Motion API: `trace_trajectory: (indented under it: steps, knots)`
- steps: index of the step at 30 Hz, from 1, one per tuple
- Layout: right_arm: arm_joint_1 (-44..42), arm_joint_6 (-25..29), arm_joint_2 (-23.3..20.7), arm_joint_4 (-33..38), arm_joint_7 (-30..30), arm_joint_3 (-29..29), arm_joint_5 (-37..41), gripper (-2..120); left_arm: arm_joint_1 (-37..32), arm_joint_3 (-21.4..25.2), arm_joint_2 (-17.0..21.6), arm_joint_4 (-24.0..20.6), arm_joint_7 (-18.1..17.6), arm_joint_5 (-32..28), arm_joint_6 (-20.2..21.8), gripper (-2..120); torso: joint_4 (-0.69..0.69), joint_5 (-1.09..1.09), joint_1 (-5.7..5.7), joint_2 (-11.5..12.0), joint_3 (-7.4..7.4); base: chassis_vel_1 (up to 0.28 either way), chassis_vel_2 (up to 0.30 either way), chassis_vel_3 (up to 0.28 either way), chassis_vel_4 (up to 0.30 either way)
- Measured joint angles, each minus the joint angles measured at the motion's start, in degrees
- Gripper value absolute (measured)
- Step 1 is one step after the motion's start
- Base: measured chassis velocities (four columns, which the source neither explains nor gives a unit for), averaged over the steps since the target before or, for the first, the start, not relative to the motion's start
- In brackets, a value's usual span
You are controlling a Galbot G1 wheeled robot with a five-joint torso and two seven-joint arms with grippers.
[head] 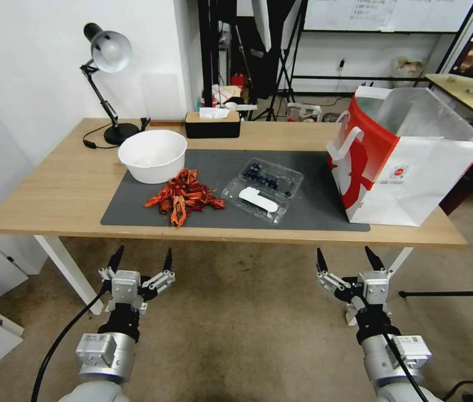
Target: Close the takeout container lid, then place the container into the takeout bag.
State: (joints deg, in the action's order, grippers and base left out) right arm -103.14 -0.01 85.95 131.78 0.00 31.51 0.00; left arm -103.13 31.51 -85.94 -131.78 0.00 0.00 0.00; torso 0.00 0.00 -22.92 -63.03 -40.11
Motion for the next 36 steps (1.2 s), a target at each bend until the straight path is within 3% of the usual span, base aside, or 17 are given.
trace_trajectory:
  steps: [26, 28, 29, 30, 33, 36]
  knots:
    - [-0.41, -1.11, 0.94, 0.05, -1.59, -0.29, -0.73, 100, 0.14, -0.45, 0.37, -0.10, -0.88, -1.03, 0.49, 100, 0.03, -0.02, 0.00, 0.00, 0.00, 0.000, 0.000, 0.000, 0.000]
    - [-1.80, -4.40, 3.81, 0.18, -6.06, -1.72, -2.80, 100, 0.65, -2.13, 1.51, -0.96, -3.58, -4.13, 2.35, 100, -0.02, 0.04, 0.00, 0.00, 0.00, 0.000, 0.000, 0.000, 0.000]
    - [-2.10, -5.38, 4.87, 0.19, -7.75, -1.96, -3.61, 100, 1.18, -3.69, 2.70, -1.77, -6.34, -7.19, 4.19, 100, -0.01, -0.04, 0.00, 0.00, 0.00, 0.000, 0.000, 0.000, 0.000]
    - [-2.10, -5.38, 4.87, 0.19, -7.75, -1.96, -3.61, 100, 1.18, -3.69, 2.70, -1.77, -6.34, -7.19, 4.19, 100, -0.01, -0.04, 0.00, 0.00, 0.00, 0.000, 0.000, 0.000, 0.000]
    - [-2.09, -5.70, 5.51, 0.13, -8.46, -1.95, -3.90, 100, 2.41, -7.50, 5.44, -3.73, -12.86, -14.52, 8.61, 100, 0.00, 0.00, 0.00, 0.00, 0.00, 0.000, 0.000, 0.000, 0.000]
    - [-1.85, -5.70, 5.62, 0.10, -8.43, -1.75, -3.90, 100, 3.01, -9.19, 6.74, -4.49, -15.36, -17.80, 10.44, 100, -0.01, 0.01, 0.00, 0.00, 0.00, 0.000, 0.000, 0.000, 0.000]
